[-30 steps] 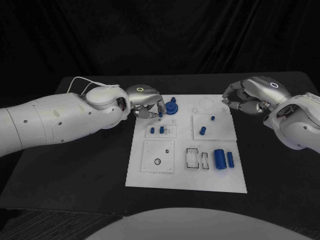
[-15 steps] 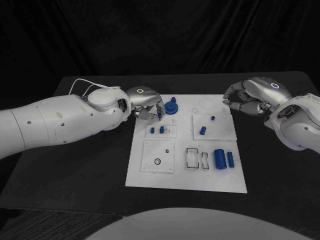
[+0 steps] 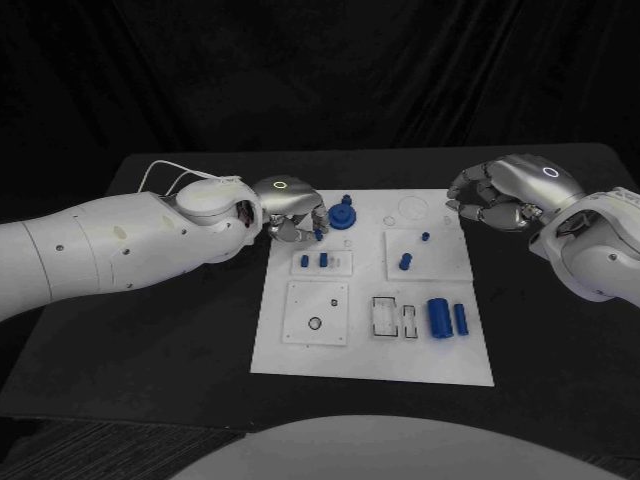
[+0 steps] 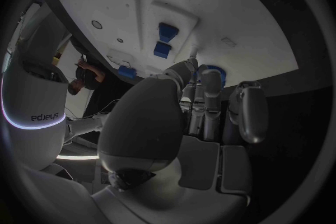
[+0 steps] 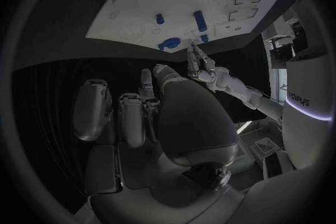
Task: Assemble the parts on the task board
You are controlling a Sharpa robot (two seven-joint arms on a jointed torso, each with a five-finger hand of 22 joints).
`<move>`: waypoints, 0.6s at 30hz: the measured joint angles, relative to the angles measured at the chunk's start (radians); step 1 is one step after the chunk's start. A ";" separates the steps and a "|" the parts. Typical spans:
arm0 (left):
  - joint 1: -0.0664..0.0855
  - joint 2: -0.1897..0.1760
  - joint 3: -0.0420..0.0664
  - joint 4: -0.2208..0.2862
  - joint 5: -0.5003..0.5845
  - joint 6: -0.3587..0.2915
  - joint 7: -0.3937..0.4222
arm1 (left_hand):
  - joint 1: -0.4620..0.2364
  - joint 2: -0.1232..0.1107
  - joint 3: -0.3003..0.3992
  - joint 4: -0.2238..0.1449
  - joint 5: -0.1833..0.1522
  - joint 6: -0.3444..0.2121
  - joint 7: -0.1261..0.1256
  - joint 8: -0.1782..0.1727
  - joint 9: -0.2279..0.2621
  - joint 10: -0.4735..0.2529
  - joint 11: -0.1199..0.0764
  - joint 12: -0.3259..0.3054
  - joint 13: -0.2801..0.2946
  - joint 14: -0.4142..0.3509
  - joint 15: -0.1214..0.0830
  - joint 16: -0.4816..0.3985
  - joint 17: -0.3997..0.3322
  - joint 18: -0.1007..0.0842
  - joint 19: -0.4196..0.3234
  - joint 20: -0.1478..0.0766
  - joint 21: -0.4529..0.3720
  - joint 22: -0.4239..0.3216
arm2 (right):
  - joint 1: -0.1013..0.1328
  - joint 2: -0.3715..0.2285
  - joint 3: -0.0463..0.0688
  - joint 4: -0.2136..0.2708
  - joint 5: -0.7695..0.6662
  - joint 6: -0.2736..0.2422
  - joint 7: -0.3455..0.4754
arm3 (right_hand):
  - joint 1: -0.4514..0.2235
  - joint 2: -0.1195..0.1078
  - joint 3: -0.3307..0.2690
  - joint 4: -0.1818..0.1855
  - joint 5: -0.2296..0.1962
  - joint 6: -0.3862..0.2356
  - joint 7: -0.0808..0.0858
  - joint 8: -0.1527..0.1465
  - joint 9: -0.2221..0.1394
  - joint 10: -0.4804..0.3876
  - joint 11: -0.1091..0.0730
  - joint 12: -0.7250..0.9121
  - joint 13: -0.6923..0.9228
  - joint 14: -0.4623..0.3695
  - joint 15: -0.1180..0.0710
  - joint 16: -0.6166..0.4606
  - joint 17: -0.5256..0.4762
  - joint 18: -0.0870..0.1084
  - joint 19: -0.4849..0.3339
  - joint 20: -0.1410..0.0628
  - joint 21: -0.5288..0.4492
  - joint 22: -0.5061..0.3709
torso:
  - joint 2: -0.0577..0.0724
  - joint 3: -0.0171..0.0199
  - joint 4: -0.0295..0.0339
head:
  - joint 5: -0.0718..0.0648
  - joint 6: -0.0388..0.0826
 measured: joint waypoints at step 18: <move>-0.002 -0.004 0.000 0.006 0.000 0.015 -0.001 | 0.000 0.000 0.003 -0.003 0.000 0.000 0.000 0.000 -0.001 0.003 0.003 0.000 -0.001 -0.004 -0.004 0.000 -0.005 0.000 -0.006 0.001 -0.004 0.000 | -0.002 0.000 0.000 0.000 0.000 0.001 0.000 | 0.003 -0.003 0.003 -0.003 0.000 0.004 -0.004 0.000 0.000 0.000 0.000 -0.004 0.000 0.000 0.000 0.000 0.000 0.000 0.000 0.000 0.000 0.000 | 0.000 0.0008 -0.0001 | 0.001 0.000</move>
